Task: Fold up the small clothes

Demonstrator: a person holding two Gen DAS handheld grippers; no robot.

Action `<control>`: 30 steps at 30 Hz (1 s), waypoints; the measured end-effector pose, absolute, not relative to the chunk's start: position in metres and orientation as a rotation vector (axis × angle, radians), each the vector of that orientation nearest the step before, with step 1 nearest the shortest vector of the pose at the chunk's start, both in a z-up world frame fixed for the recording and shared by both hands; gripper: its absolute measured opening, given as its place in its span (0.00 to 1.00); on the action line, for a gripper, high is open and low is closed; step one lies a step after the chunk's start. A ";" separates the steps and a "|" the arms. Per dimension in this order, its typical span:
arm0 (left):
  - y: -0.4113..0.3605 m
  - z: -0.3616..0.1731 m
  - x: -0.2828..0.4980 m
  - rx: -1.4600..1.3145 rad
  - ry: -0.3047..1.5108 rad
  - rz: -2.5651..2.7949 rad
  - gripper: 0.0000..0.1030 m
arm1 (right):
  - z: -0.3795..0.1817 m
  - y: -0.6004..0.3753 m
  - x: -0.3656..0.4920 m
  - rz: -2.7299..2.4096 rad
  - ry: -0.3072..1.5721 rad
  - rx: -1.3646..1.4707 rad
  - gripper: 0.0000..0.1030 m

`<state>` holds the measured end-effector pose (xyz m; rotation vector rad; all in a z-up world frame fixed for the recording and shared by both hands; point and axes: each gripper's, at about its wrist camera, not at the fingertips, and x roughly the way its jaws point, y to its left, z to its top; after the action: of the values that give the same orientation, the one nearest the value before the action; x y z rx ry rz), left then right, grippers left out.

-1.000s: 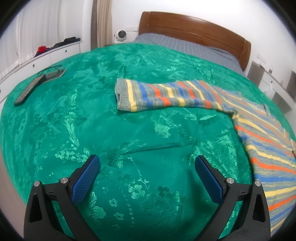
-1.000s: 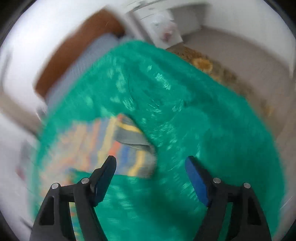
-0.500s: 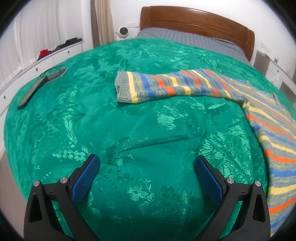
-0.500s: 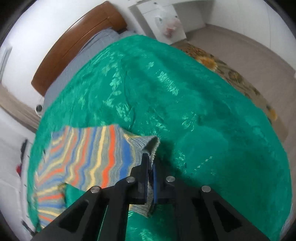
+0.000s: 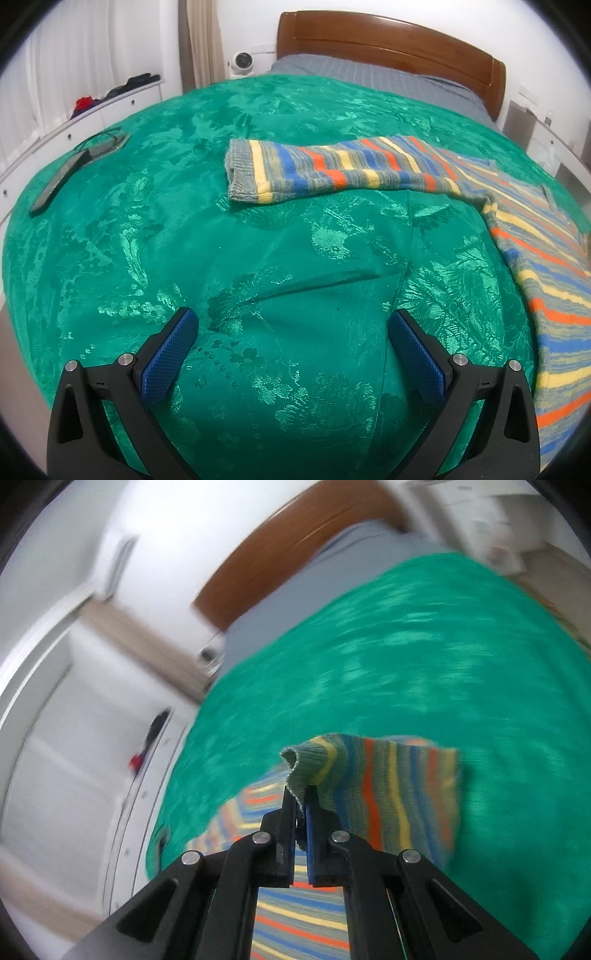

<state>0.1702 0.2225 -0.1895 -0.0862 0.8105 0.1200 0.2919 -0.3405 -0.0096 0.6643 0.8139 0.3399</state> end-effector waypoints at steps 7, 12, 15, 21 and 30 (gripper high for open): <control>0.224 -0.191 0.171 -0.091 0.813 0.112 1.00 | -0.058 -0.219 0.339 0.512 0.940 0.638 0.74; 0.223 -0.191 0.172 -0.088 0.815 0.114 1.00 | -0.080 -0.223 0.313 0.527 0.910 0.686 0.74; 0.222 -0.191 0.171 -0.079 0.814 0.120 1.00 | -0.092 -0.255 0.287 0.405 0.912 0.593 0.74; 0.218 -0.193 0.170 -0.071 0.810 0.129 1.00 | -0.135 -0.324 0.214 0.054 0.893 0.254 0.74; 0.213 -0.196 0.169 -0.056 0.802 0.148 1.00 | -0.171 -0.399 0.117 -0.264 0.802 0.189 0.75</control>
<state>0.1687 0.2135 -0.1957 -0.0560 0.8023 0.1484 0.1172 -0.3986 -0.1708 0.1886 0.8022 -0.2639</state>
